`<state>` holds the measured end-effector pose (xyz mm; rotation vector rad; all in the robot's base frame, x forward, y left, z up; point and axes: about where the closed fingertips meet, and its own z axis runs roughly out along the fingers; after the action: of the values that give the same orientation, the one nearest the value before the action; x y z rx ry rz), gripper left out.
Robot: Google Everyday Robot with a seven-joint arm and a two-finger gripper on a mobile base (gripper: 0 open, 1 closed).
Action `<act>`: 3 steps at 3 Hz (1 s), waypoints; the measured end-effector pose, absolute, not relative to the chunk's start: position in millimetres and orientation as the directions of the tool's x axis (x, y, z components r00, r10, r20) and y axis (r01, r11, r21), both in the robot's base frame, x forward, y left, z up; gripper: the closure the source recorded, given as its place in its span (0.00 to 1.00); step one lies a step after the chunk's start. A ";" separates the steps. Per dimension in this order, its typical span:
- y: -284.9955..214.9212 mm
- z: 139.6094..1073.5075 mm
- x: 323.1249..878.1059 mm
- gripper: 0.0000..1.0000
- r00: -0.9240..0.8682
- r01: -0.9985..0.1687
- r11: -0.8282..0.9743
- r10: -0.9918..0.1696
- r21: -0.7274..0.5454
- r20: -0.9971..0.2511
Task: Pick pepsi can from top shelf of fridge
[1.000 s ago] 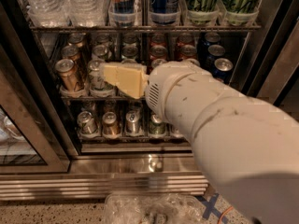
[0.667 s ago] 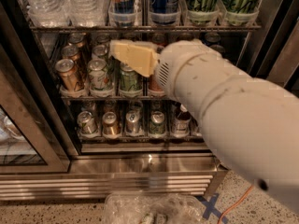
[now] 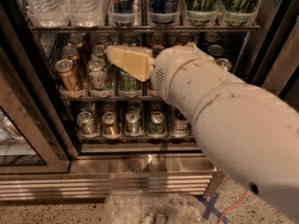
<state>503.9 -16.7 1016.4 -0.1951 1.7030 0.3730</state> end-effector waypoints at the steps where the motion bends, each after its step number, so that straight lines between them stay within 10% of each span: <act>1: -33.0 1004.9 496.1 0.00 -0.138 -0.294 0.955 -0.009 0.033 -0.990; 3: -54.5 1014.6 497.3 0.00 -0.048 -0.178 0.973 -0.155 -0.144 -0.987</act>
Offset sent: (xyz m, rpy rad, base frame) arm 0.0510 -0.0224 0.0102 -0.3624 -0.0981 -0.2529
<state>497.3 -54.5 1014.6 -0.2579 1.6246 0.0190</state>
